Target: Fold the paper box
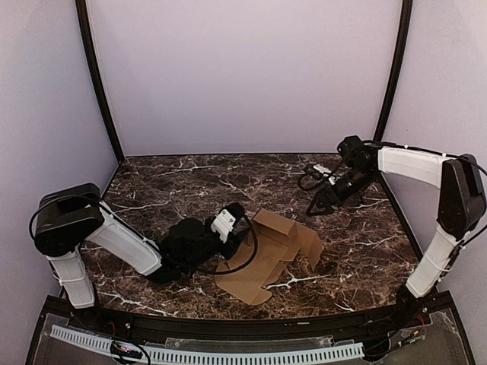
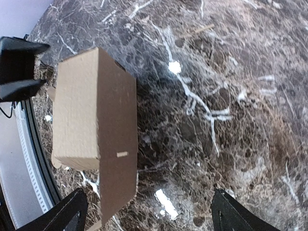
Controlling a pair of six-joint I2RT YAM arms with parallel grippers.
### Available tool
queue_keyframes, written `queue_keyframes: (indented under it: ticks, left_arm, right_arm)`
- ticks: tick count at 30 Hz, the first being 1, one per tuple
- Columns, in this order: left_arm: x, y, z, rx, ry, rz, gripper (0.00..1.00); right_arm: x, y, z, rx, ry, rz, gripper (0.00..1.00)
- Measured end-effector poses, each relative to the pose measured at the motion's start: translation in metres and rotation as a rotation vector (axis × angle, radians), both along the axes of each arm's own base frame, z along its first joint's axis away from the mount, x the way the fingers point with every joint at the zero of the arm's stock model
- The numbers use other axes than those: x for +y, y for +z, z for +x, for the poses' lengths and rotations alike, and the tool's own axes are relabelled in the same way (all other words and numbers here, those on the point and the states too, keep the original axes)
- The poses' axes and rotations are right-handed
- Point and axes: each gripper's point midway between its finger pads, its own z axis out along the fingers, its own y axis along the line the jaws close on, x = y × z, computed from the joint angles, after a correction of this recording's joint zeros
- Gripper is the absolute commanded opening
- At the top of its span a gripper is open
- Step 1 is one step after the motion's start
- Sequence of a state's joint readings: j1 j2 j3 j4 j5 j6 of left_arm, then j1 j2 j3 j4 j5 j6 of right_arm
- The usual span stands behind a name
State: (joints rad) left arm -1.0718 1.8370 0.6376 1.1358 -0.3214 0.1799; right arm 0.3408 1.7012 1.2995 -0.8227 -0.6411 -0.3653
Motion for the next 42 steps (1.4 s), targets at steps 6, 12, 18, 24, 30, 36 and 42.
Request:
queue_keyframes:
  ticks: [6,12,18,24,30,36,42]
  left_arm:
    - [-0.003,0.019,-0.002,0.025,-0.016,0.004,0.47]
    - [-0.031,0.058,0.023,0.097,0.013,-0.046,0.48]
    - [-0.045,0.099,0.050,0.162,0.051,-0.121,0.46]
    - [-0.048,0.076,0.056,0.253,0.044,-0.082,0.45]
    - [-0.041,0.025,0.044,0.366,0.026,-0.025,0.43]
    - [-0.033,0.000,0.035,0.441,0.008,-0.032,0.40]
    - [-0.032,-0.004,0.031,0.482,-0.007,-0.090,0.37]
  right_arm:
    - [-0.021,-0.019,-0.015,-0.018,-0.029,-0.051,0.87]
    - [-0.030,-0.029,-0.027,-0.053,-0.028,-0.077,0.87]
    - [-0.034,-0.034,-0.036,-0.060,-0.024,-0.088,0.87]
    - [-0.037,-0.024,-0.040,-0.106,-0.020,-0.078,0.88]
    - [-0.044,-0.028,-0.046,-0.118,-0.022,-0.098,0.87]
    - [-0.052,-0.047,-0.058,-0.095,-0.003,-0.140,0.87]
    - [-0.060,-0.061,-0.075,-0.098,0.031,-0.163,0.86]
